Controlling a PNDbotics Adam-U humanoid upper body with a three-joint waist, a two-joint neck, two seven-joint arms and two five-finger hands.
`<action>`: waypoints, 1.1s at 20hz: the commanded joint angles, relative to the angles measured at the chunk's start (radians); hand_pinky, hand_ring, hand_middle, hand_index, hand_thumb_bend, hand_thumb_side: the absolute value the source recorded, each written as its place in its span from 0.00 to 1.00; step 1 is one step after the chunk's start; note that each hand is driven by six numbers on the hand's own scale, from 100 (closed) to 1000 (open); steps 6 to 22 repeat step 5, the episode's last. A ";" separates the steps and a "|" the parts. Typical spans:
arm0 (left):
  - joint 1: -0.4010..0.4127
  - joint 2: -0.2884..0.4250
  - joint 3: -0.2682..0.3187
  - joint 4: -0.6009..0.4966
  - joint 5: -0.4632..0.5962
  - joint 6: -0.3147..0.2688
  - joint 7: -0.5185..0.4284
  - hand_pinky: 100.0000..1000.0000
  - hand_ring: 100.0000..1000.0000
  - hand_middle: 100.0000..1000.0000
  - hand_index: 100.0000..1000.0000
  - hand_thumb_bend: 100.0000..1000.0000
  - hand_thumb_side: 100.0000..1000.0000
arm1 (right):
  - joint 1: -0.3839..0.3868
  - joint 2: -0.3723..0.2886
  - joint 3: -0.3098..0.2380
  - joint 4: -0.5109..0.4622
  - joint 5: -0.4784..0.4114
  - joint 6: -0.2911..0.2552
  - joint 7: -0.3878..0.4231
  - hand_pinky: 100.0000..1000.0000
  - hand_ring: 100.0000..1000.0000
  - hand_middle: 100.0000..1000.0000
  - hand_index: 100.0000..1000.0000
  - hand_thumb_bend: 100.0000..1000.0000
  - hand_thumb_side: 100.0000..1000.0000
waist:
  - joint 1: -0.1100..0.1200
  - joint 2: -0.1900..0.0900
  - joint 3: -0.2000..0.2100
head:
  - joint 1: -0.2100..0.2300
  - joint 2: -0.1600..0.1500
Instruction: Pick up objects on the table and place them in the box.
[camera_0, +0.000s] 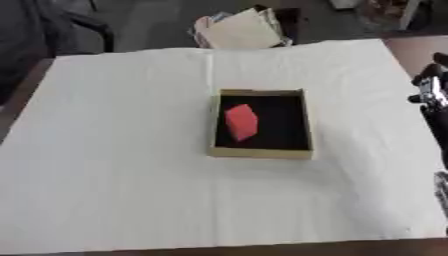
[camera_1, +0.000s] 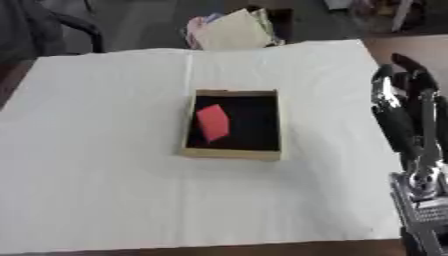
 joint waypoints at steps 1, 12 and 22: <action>-0.012 0.049 -0.008 -0.004 -0.004 -0.003 0.002 0.71 0.59 0.60 0.76 0.09 0.35 | -0.010 -0.017 -0.001 -0.011 0.008 -0.002 0.001 0.53 0.72 0.49 0.84 0.00 0.61 | 0.001 -0.016 0.000 | 0.001 -0.002; -0.012 0.047 -0.007 -0.003 -0.005 -0.002 0.006 0.71 0.59 0.59 0.76 0.09 0.35 | -0.009 -0.016 -0.001 -0.011 0.009 -0.001 0.002 0.53 0.72 0.49 0.84 0.00 0.62 | -0.001 -0.017 0.000 | 0.002 -0.005; -0.012 0.047 -0.007 -0.003 -0.005 -0.002 0.006 0.71 0.59 0.59 0.76 0.09 0.35 | -0.009 -0.016 -0.001 -0.011 0.009 -0.001 0.002 0.53 0.72 0.49 0.84 0.00 0.62 | -0.001 -0.017 0.000 | 0.002 -0.005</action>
